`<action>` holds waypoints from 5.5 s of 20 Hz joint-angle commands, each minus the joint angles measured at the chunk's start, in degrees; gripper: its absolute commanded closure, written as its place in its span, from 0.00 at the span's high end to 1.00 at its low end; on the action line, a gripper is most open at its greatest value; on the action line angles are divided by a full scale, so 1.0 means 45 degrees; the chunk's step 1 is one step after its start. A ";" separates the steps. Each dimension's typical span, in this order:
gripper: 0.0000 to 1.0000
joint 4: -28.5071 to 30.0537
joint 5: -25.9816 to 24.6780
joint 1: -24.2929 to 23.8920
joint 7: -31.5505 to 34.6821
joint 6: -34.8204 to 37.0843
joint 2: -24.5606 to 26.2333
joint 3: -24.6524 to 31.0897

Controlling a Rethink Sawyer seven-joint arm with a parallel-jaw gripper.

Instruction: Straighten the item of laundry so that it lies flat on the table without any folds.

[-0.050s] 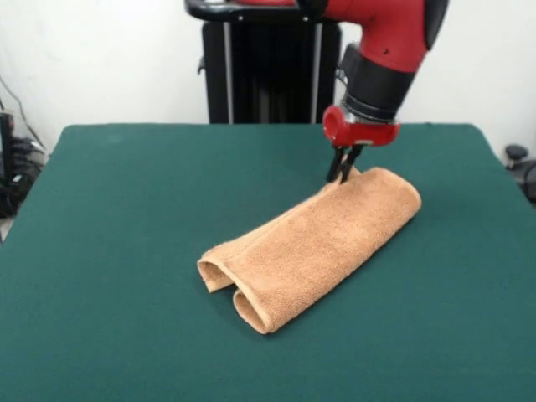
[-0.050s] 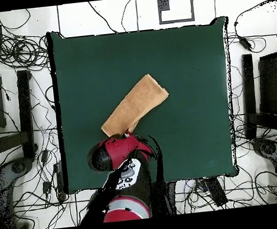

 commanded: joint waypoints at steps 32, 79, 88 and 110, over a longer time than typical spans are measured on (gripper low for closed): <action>0.00 -0.3375 -0.2645 0.2784 0.0320 0.5384 -0.0112 -0.4053; 0.00 -0.1166 -0.5552 -0.5677 0.2191 -0.6885 -0.0177 0.5355; 0.00 -0.0869 -0.5392 -0.5439 0.1716 -0.5690 -0.0876 0.4986; 0.00 -0.2031 -0.4934 -0.6186 0.1061 -0.3766 -0.0245 0.3384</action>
